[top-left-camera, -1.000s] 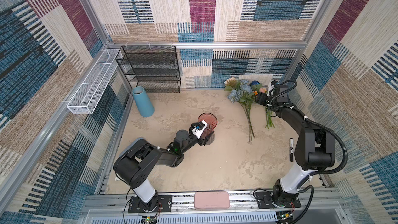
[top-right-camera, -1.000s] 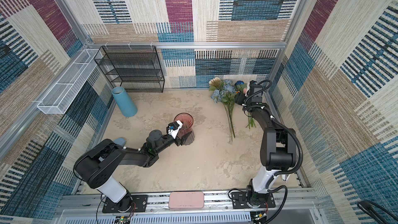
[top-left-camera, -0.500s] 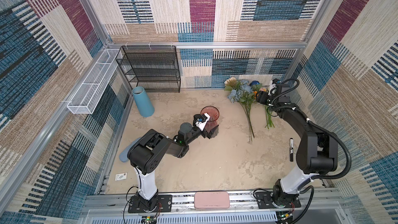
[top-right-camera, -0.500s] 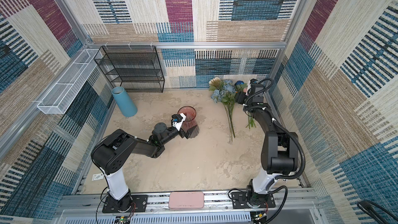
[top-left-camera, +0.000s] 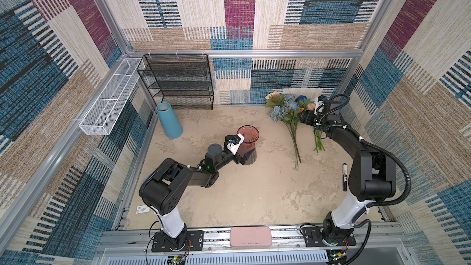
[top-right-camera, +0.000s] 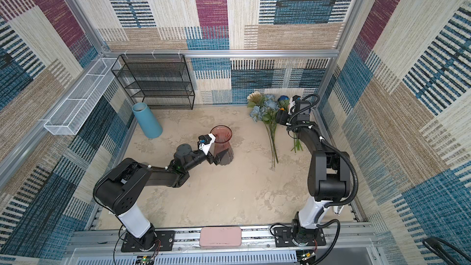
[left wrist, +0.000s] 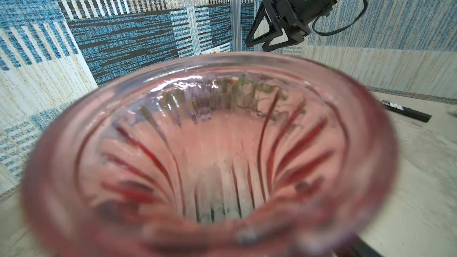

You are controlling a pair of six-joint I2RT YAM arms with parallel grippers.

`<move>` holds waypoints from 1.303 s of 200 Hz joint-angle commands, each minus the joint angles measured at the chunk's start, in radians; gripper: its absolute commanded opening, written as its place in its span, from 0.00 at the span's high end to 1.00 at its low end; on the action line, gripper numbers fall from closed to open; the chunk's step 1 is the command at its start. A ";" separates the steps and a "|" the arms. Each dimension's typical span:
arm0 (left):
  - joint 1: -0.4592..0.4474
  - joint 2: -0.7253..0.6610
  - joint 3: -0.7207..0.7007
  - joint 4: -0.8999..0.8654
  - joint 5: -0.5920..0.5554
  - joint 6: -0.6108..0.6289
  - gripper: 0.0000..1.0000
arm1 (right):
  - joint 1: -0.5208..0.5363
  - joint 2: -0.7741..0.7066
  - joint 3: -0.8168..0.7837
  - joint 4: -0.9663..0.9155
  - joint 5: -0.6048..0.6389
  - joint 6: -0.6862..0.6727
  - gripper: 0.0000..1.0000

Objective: Arrange flowers in a vase
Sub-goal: Place the vase at the center of the table, then pick up the flower from the flowers.

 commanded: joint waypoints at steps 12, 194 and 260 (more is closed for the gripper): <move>0.003 -0.107 -0.055 -0.036 0.017 0.019 0.01 | -0.005 0.012 0.034 -0.026 0.079 0.005 0.19; -0.019 -0.377 -0.228 -0.187 0.037 -0.047 0.01 | -0.119 0.457 0.300 -0.163 0.116 -0.056 0.61; -0.021 -0.376 -0.209 -0.210 0.034 -0.045 0.01 | -0.119 0.432 0.252 -0.128 0.085 -0.053 0.90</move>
